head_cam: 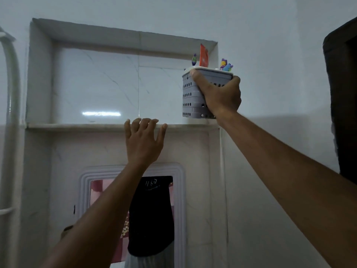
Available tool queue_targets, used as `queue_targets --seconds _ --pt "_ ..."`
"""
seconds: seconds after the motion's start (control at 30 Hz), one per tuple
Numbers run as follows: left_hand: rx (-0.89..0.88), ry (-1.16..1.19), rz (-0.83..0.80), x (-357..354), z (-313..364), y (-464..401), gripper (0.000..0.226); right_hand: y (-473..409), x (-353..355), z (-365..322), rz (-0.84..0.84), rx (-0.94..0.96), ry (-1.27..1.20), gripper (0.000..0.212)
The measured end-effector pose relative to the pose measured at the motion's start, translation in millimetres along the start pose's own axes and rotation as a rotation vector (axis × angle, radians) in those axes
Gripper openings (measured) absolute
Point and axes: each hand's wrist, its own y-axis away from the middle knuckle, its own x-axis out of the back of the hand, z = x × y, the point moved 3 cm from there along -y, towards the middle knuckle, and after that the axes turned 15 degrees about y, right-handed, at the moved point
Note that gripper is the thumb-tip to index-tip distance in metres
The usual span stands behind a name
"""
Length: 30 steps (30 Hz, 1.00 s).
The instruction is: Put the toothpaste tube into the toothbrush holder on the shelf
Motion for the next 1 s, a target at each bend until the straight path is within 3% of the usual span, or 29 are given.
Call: queue_targets --seconds 0.17,0.3,0.67,0.8,1.0 --pt "-0.022 -0.018 0.018 2 0 1 0.051 -2 -46 19 -0.088 0.048 0.041 0.111" --pt "-0.041 -0.03 0.017 2 -1 2 0.047 0 -73 44 -0.141 0.062 0.138 0.133" --pt "-0.02 -0.03 0.009 2 2 2 0.047 15 -94 72 -0.317 0.174 0.494 0.122" --pt "-0.002 -0.023 -0.008 1 3 1 0.047 19 -94 78 -0.346 0.19 0.468 0.122" --pt "0.02 -0.003 -0.052 7 6 0 0.05 36 -75 86 -0.243 0.236 0.384 0.111"
